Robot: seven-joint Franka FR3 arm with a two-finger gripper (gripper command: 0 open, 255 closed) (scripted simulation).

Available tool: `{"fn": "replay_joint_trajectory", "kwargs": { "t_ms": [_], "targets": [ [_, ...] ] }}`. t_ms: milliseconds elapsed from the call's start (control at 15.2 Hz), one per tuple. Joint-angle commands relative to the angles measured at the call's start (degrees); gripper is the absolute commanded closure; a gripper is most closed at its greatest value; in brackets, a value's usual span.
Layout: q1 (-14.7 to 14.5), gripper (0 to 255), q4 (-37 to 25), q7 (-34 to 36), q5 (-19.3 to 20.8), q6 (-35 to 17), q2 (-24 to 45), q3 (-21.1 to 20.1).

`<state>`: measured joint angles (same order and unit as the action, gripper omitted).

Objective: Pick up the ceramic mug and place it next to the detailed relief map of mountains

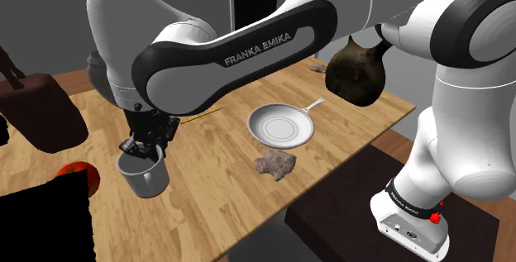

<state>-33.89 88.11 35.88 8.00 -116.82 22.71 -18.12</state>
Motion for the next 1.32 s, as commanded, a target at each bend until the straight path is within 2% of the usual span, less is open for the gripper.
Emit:
{"fn": "replay_joint_trajectory", "kwargs": {
  "t_ms": [0, 924, 1254],
  "targets": [
    [0.0, 255, 1.3, 0.1, 0.2, -1.6, 0.3, 0.1],
    [-0.2, 255, 7.1, 1.2, 1.8, -10.8, 3.8, 0.9],
    [-0.3, 255, 7.3, 1.3, 1.8, -11.1, 4.0, 0.9]
  ]
}}
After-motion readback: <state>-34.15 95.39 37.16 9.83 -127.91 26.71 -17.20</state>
